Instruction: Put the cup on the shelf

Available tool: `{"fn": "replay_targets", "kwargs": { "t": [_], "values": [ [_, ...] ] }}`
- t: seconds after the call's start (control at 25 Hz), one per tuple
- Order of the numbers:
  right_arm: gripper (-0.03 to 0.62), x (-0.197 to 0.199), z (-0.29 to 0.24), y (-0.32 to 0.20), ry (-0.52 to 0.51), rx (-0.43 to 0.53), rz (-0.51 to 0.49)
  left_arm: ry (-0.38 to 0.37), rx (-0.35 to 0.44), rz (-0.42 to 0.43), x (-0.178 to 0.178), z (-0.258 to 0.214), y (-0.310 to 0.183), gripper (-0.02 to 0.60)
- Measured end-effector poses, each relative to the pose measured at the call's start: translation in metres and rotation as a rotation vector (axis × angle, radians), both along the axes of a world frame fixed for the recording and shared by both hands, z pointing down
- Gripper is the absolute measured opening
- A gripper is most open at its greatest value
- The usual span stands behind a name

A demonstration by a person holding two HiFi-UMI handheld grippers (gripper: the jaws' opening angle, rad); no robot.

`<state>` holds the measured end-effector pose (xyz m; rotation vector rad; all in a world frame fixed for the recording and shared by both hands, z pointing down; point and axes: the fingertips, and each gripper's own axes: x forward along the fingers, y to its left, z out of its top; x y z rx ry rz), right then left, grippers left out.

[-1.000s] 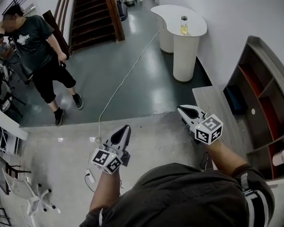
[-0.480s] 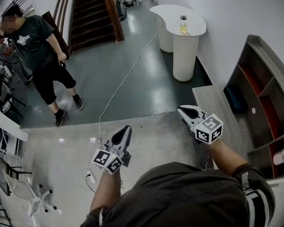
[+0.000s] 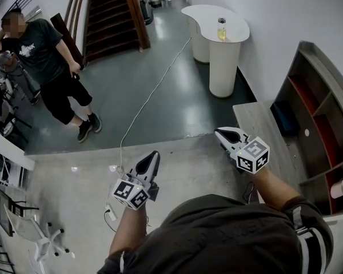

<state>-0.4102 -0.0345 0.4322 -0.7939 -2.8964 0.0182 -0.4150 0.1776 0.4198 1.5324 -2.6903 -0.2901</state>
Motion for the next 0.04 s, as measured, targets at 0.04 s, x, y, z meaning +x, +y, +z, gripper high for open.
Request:
{"fn": "replay_targets", "kwargs": {
  "t": [0.04],
  "values": [
    [-0.009,0.0007,0.0004,-0.0001,0.000,0.001,0.000,0.002,0.000,0.001,0.0010,0.0008,-0.0001,0.006]
  ]
}}
